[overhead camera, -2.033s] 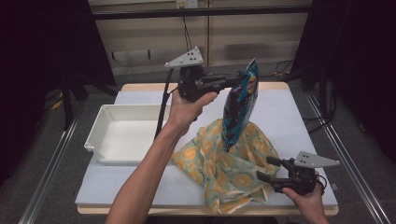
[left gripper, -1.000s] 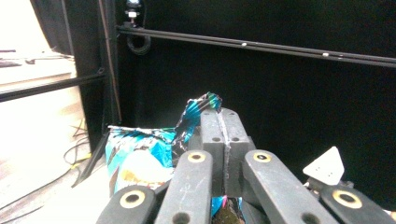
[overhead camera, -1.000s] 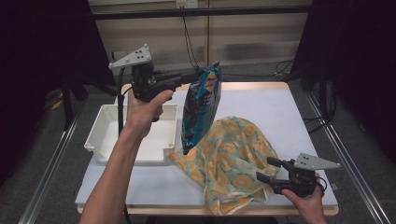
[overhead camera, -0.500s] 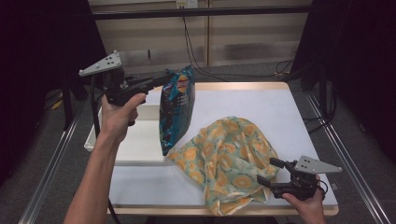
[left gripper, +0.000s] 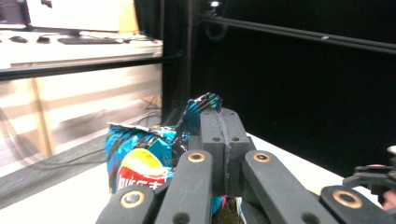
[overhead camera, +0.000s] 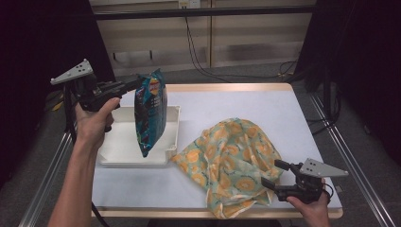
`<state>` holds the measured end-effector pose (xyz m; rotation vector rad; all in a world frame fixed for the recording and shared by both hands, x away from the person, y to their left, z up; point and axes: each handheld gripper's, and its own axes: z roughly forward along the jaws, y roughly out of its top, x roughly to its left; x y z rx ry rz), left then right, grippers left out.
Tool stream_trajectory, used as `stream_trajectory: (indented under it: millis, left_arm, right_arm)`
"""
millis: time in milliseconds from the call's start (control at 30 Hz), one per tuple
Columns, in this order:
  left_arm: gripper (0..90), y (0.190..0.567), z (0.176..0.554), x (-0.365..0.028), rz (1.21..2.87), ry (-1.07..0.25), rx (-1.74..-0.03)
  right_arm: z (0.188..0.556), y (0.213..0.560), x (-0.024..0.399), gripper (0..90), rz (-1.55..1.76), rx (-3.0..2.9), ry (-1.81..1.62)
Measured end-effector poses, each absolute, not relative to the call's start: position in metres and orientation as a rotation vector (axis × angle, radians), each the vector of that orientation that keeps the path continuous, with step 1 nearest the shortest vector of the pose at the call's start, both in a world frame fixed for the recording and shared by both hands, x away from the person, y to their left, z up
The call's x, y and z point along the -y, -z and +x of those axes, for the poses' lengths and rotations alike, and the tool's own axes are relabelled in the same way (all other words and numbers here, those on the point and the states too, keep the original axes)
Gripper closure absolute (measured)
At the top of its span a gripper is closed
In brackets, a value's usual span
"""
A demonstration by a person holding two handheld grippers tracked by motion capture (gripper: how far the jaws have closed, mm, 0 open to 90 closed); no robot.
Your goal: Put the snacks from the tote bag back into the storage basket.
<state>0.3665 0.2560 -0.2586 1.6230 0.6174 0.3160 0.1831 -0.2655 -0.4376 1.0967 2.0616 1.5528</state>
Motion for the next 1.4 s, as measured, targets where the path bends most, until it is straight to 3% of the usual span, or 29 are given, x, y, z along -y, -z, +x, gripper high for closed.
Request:
stream_trajectory:
  millis: [367, 733, 1400]
  left_arm:
    - [90.0, 0.28, 0.38, -0.291, 1.588, -0.37, -0.744]
    - [90.0, 0.298, 0.401, -0.295, 1.581, -0.441, -0.82]
    - [90.0, 0.335, 0.442, -0.235, 1.576, -0.423, -0.789]
  right_arm:
    - [0.184, 0.438, 0.265, 16.3, 1.108, -2.061, -1.556]
    - [0.185, 0.439, 0.266, 16.3, 1.102, -2.067, -1.551]
    - [0.186, 0.44, 0.266, 16.3, 1.109, -2.074, -1.552]
